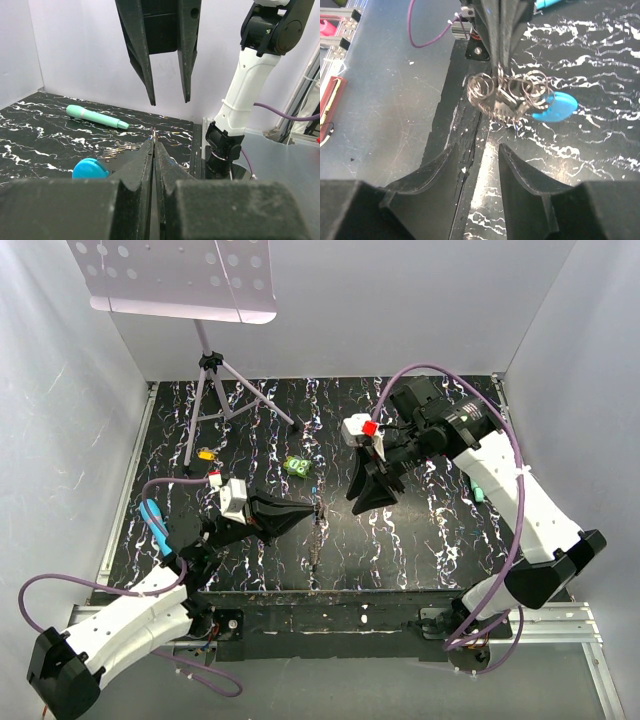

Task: Put the keys on the keyring

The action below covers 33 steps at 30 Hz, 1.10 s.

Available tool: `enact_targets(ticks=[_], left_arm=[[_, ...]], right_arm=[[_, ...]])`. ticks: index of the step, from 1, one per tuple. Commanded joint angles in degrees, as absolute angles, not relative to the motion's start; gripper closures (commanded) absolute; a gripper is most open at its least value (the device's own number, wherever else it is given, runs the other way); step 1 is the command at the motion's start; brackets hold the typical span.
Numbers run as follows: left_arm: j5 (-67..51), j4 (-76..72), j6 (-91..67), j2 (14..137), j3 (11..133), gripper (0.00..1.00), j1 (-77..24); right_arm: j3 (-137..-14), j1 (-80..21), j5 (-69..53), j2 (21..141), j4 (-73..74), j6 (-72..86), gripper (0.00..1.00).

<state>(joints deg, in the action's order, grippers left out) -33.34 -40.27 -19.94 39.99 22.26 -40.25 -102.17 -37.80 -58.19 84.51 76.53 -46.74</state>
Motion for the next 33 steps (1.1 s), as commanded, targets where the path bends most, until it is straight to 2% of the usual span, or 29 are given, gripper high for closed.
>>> enact_targets(ticks=[1,7,14,33], left_arm=[[-29.9,-39.3,-18.3,38.6,22.3,1.0,-40.4],[-29.3,-39.1,-18.4,39.4,23.1,1.0,-40.3],[-28.8,-39.7,-19.1,40.3,23.0,1.0,-40.4],[-27.0,-39.1,-19.2,41.9,24.3,1.0,-40.3]], right_arm=[[-100.6,-35.6,-58.2,84.6,74.7,-42.7,0.53],[-96.8,-35.4,-65.2,84.1,70.1,-37.4,0.52],[-94.9,-35.4,-56.7,82.2,65.8,-34.4,0.52],[-95.5,-35.5,-59.9,84.6,62.6,-32.2,0.51]])
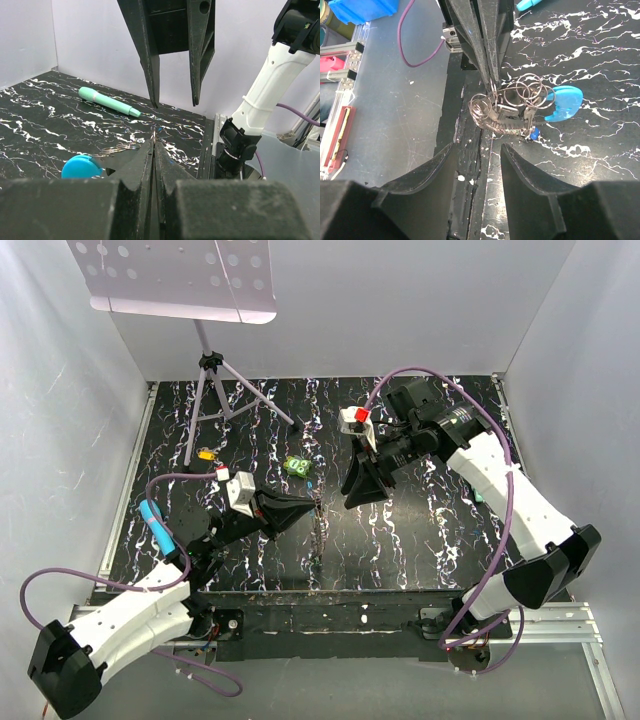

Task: Put the keys on the keyring

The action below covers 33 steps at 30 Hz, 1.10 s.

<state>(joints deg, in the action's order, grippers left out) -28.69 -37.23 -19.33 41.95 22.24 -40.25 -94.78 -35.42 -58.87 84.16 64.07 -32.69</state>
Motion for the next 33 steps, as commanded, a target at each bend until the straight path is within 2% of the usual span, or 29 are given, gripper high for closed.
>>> enact_targets(ticks=[1,16,26,33], left_arm=[[-27.1,-39.4,-19.2,42.0,24.3,1.0,-40.4],[-26.9,-39.7,-19.7,42.4,25.0,1.0,-40.3],[-27.5,-41.0,-20.6,44.0,25.6,1.0,-40.4],[-27.2,-40.7,-20.4,43.9,25.6,1.0,-40.4]], right_arm=[[-95.8,-35.5,-59.9,84.8,62.8,-32.6,0.51],[-96.9,-36.6,-60.1,86.2,61.5,-31.1,0.54],[-102.4,-39.7,-58.5,91.0,59.7,-29.8,0.56],[-101.9,-41.6,-57.5,91.5,59.9,-30.7,0.65]])
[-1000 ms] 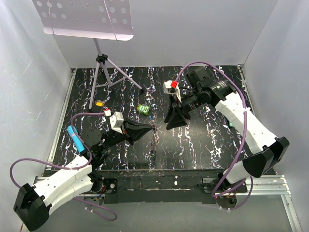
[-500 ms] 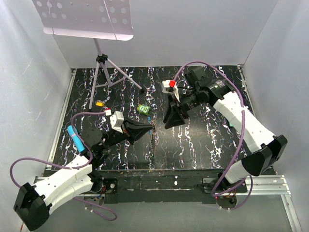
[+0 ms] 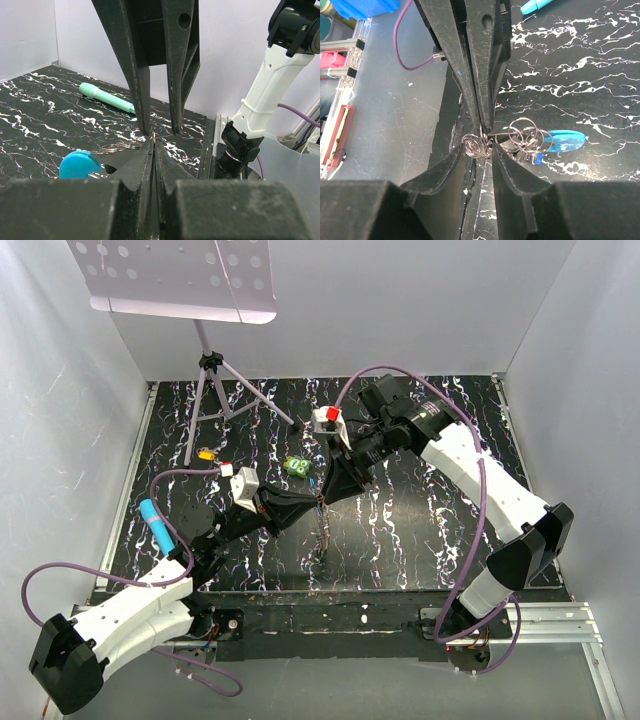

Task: Put the keys on the keyring

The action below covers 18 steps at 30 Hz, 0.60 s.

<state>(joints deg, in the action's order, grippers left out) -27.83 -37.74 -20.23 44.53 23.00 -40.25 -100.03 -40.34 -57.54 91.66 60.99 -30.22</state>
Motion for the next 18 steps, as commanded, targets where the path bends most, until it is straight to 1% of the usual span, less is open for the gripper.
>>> enact_targets(ticks=[1,4,10,12,13,18], left_arm=[[-27.1,-40.7,-20.6,43.9,25.6,1.0,-40.4],[-26.7,-40.6,-20.6,43.9,25.6,1.0,-40.4],[-26.2,-40.7,-20.9,44.1,25.5,1.0,-40.3],[-25.9,-40.9,-21.1,43.9,25.3,1.0,-40.4],[-25.8,-40.9,-21.3,43.8,25.2,1.0,-40.4],[-25.3,-41.0,-21.6,43.4,24.5,1.0,-40.3]], right_arm=[[-101.9,-41.7,-57.7,91.6,59.9,-30.8,0.67],[-101.8,-42.4,-57.7,91.5,60.3,-31.6,0.71],[-101.9,-43.1,-57.3,92.0,60.4,-32.1,0.84],[-102.0,-43.2,-57.0,92.0,60.7,-32.5,0.92],[-102.0,-43.2,-56.8,91.9,60.9,-32.7,0.98],[-101.7,-43.3,-54.7,91.1,61.9,-33.8,0.99]])
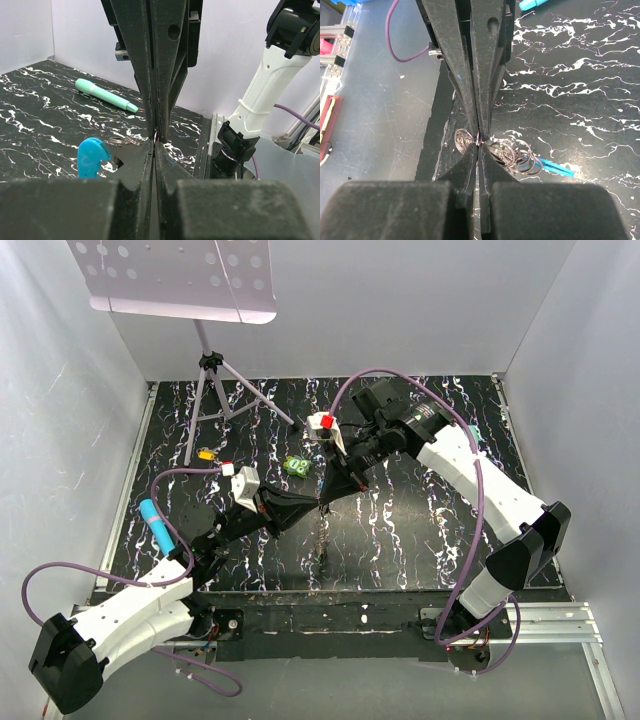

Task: Put the keys on the keyring

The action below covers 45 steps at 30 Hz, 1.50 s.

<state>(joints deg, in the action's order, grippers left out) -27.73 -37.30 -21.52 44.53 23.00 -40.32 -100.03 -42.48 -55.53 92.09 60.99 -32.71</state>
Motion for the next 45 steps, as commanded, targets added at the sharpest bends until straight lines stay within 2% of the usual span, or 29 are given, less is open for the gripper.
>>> enact_targets(ticks=[1,6,10,12,16,19,22,27,35,45], left_arm=[[-25.1,-40.4,-21.7,43.1,24.4,0.94,-40.4],[-25.2,-32.8,-19.3,38.9,25.0,0.49,-40.4],[-26.6,-21.1,-15.1,35.8,28.3,0.25,-40.3],[-29.8,-14.9,-11.9,36.1,31.5,0.19,-40.3],[-34.0,-4.1,-7.1,40.3,38.3,0.16,-40.3],[-35.4,-1.8,-5.6,43.4,41.0,0.13,-40.3],[-36.0,-3.4,-5.7,45.6,41.8,0.13,-40.2],[-37.1,-4.5,-5.1,49.6,42.9,0.21,-40.2],[-38.8,-8.3,-4.8,52.6,43.2,0.47,-39.9],[-39.5,-9.7,-5.3,54.1,43.1,0.69,-40.0]], right_arm=[[-101.7,-43.4,-54.1,91.1,62.2,-34.3,0.99],[-101.6,-43.6,-51.4,90.1,64.3,-36.3,0.99],[-104.7,-44.2,-47.7,91.3,70.9,-40.9,0.99],[-107.6,-44.7,-44.7,93.0,75.9,-43.9,0.99],[-110.8,-45.0,-42.2,94.7,80.8,-46.8,0.99],[-111.7,-45.1,-40.6,95.4,81.6,-47.0,0.99],[-112.9,-45.2,-40.3,96.2,83.0,-47.3,0.99],[-113.0,-45.2,-40.5,96.4,83.2,-47.3,0.99],[-113.3,-45.2,-41.8,96.7,83.3,-47.3,0.99],[-113.2,-45.2,-42.4,96.7,83.4,-47.2,0.99]])
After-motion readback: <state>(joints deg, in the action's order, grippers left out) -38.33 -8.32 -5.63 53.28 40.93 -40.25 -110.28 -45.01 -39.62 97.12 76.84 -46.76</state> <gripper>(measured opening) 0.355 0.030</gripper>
